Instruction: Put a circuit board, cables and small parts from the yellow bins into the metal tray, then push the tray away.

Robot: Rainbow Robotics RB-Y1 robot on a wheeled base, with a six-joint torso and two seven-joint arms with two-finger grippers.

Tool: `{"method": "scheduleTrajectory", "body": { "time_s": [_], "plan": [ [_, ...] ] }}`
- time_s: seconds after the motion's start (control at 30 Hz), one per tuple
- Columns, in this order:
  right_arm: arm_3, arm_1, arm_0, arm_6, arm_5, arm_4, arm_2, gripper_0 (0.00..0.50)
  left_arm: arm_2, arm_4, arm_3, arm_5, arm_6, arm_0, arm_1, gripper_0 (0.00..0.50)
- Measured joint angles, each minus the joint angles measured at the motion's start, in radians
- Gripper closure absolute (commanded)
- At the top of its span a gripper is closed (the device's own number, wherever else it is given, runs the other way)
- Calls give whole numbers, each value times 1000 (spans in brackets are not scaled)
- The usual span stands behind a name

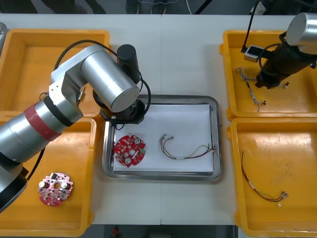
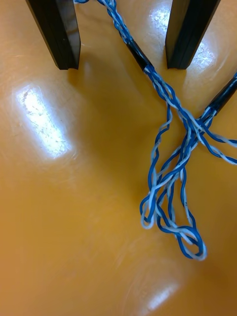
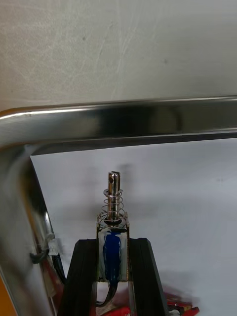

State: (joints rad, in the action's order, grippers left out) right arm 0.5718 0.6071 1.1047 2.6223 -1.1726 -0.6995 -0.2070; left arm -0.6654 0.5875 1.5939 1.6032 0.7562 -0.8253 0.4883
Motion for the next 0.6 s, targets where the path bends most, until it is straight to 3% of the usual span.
{"method": "scheduleTrajectory", "body": {
  "time_s": [0.17,0.27,0.3,0.33,0.43,0.53,0.6],
  "plan": [
    [0,0,-3,0,0,0,0,0,-5,0,-1,0,0,0,0,492],
    [0,0,-3,0,0,0,0,0,-5,0,-1,0,0,0,0,217],
    [0,0,-3,0,1,0,0,48,-5,0,-1,0,0,0,0,133],
    [0,0,-3,0,1,-1,0,220,-5,0,-1,0,0,0,0,99],
    [0,0,-6,1,1,-7,0,500,-5,0,-1,-1,0,0,0,41],
    [0,0,-9,1,1,-13,0,500,-5,0,-1,-1,0,0,0,0],
    [0,0,-10,2,1,-17,0,500,-5,0,-1,-1,0,0,0,0]
  ]
}}
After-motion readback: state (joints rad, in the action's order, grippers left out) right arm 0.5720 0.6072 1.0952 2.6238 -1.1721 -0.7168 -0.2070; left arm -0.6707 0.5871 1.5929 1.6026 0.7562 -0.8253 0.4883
